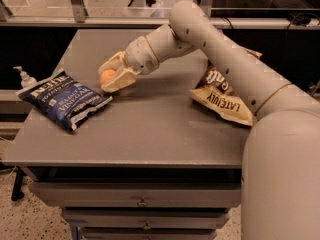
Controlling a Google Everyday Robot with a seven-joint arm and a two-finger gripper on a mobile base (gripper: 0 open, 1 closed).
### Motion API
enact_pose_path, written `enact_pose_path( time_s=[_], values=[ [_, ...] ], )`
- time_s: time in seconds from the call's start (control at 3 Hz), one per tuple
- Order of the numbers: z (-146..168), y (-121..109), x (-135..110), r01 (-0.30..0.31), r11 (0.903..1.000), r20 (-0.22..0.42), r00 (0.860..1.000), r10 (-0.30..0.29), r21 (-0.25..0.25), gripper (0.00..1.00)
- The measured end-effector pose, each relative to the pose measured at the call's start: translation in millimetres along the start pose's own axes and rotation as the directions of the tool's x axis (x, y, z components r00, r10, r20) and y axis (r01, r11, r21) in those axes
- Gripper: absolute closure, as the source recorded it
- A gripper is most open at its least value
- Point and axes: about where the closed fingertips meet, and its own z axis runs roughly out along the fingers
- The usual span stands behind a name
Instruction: Move orange near blue chip bag
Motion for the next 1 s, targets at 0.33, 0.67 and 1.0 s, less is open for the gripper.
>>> enact_pose_path(
  time_s=[0.33, 0.67, 1.0],
  values=[
    [0.8, 1.1, -0.1, 0.013, 0.9997, -0.001, 1.0, -0.013, -0.021, 0.13],
    [1.2, 2.3, -0.1, 0.019, 0.9993, -0.001, 1.0, -0.019, -0.033, 0.0],
    [-4.5, 0.8, 1.6, 0.016, 0.9997, -0.002, 1.0, -0.016, -0.02, 0.0]
  ],
)
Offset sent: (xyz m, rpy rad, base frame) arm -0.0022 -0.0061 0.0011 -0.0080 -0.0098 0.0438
